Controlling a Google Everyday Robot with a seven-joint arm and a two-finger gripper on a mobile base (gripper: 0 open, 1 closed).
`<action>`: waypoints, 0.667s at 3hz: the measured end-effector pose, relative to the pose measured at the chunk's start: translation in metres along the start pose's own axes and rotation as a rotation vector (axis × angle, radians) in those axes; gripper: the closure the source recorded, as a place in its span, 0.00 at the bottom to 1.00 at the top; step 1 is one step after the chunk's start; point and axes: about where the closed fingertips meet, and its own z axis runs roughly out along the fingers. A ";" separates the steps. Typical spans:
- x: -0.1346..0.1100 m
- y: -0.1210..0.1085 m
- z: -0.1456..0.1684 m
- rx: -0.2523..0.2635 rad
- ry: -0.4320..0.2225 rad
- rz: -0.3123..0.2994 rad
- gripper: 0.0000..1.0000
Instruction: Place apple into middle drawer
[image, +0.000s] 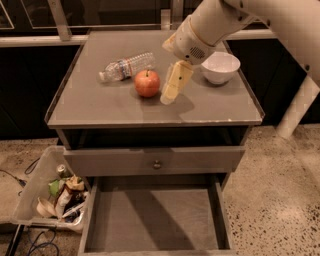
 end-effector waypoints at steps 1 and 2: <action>-0.009 -0.011 0.025 -0.004 -0.009 0.006 0.00; -0.008 -0.023 0.042 0.006 -0.018 0.031 0.00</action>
Offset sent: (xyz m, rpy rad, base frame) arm 0.0539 0.0321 -0.0346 0.0488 0.0078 -0.0619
